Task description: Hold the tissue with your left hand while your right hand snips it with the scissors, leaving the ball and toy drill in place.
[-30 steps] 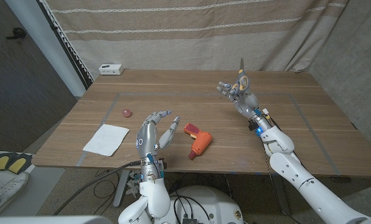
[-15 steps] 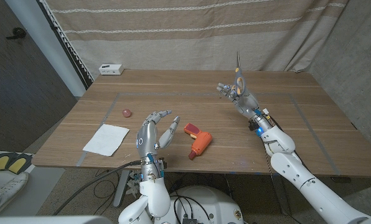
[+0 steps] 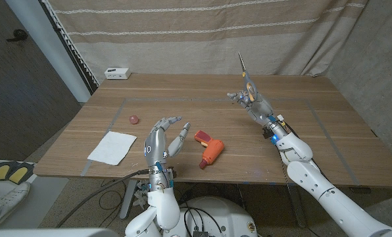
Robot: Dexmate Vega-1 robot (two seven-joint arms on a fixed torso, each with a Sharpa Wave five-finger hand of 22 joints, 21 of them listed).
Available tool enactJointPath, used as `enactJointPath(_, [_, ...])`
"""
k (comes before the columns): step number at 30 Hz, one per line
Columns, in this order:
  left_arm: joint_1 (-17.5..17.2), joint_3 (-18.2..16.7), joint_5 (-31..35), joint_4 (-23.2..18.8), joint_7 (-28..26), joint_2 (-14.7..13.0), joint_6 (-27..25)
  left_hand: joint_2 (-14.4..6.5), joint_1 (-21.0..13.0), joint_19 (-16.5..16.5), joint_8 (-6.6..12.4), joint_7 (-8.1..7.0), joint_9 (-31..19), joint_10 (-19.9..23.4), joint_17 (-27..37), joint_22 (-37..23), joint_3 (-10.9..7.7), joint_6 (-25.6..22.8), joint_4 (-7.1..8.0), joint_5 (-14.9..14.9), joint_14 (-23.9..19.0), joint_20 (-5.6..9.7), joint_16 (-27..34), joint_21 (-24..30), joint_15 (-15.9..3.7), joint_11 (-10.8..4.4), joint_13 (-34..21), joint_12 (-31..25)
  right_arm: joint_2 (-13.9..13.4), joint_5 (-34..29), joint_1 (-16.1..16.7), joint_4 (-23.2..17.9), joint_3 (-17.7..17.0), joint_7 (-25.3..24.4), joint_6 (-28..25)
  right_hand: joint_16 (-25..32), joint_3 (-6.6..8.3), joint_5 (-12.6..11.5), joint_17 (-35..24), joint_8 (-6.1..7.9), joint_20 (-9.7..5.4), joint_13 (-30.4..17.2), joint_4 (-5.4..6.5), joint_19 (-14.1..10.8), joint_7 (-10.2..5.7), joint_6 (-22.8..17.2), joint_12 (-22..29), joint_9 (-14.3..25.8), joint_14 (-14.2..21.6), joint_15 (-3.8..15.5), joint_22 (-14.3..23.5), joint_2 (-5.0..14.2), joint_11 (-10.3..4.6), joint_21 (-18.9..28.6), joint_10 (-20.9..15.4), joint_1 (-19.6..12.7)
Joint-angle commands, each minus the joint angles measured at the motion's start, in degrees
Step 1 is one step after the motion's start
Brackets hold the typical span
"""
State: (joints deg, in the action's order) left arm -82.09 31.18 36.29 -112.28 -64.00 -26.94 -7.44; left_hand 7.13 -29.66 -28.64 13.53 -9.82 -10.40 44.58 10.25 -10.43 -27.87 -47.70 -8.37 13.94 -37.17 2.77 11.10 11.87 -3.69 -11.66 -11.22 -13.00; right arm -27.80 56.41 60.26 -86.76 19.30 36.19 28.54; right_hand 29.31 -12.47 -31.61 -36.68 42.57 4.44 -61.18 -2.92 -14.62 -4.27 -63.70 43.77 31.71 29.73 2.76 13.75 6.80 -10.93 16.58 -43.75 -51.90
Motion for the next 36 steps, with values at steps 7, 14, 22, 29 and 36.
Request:
enactJointPath(7, [-0.7, -0.2, 0.2, -0.4, 0.0, 0.2, -0.2, 0.3, -0.6, -0.3, -0.38, -0.13, -0.2, 0.6, 0.1, -0.1, -0.49, -0.6, 0.05, -0.4, -0.4, 4.98, -0.1, -0.1, -8.95, -0.08, 0.0, 0.0, 1.9, 5.9, -0.1, 1.8, -0.2, 4.0, -4.6, -5.8, -2.42, -1.9, 2.1, 0.34, 0.81, 5.0, 1.03, -0.4, 0.54, 1.6, -1.4, -1.8, -4.3, 9.35, 1.7, -1.33, 0.1, 1.5, 5.3, 1.9])
enactJointPath(14, [-1.0, -0.4, 0.2, -0.5, 0.0, 0.1, -0.4, 0.3, -0.6, -0.3, -0.4, -0.18, -0.2, 0.6, 0.1, -0.1, -0.52, -0.8, 0.05, -0.4, -0.5, 4.94, -0.1, -0.1, -8.94, -0.1, 0.0, 0.0, 2.7, 6.0, -0.2, 2.1, -0.5, 4.0, -5.2, -7.7, -2.54, -2.5, 2.0, 1.47, 1.94, 11.3, 1.17, 1.3, 1.62, -3.7, -5.9, -6.1, -5.3, 8.97, 1.8, -0.22, 1.04, 1.4, 7.0, 1.2])
enactJointPath(22, [-0.8, -0.6, -0.2, -0.3, 0.0, 0.0, -0.2, 0.3, -0.6, -0.3, -0.48, -0.17, -0.2, 0.7, 0.1, -0.1, -0.55, -0.8, 0.06, -0.4, -0.5, 4.93, -0.1, -0.1, -8.93, -0.09, 0.0, 0.1, 2.6, 6.0, -0.4, 2.1, -0.5, 4.0, -6.8, -7.2, -2.15, -2.4, 1.4, -0.19, 1.94, 15.5, 0.29, 1.4, 0.31, -2.5, -5.5, -10.1, -3.3, 9.42, 1.8, 0.23, -0.24, 1.8, 0.9, -0.6])
enactJointPath(29, [-0.8, -0.6, -0.3, -0.2, 0.0, 0.0, -0.1, 0.3, -0.6, -0.3, -0.45, -0.27, -0.2, 0.7, 0.1, -0.1, -0.58, -1.1, 0.06, -0.4, -0.5, 4.92, -0.1, -0.1, -8.93, -0.1, 0.0, 0.1, 2.5, 6.7, -1.2, 3.7, -0.1, 7.2, -8.5, -9.4, -3.3, -2.2, 1.9, -0.15, 2.45, 18.7, 0.85, 2.3, 0.91, -2.4, -8.8, -11.8, -5.6, 8.44, 1.6, -0.67, 0.8, 1.8, 5.1, 0.4])
enactJointPath(36, [-1.0, -0.5, -0.4, -0.3, 0.0, -0.1, -0.2, 0.3, -0.6, -0.3, -0.56, -0.21, -0.2, 0.9, 0.2, -0.1, -0.62, -1.1, 0.08, -0.5, -0.5, 4.91, -0.2, -0.1, -8.93, -0.08, 0.0, 0.1, 1.2, 4.3, -3.3, 5.5, 0.9, 11.4, -8.4, -12.0, -4.43, -1.9, 2.1, -1.56, 4.3, 22.1, 1.54, 5.6, 0.51, 0.7, -12.3, -13.8, -10.6, 5.92, 1.2, -1.62, 1.97, 0.6, 8.9, 2.1])
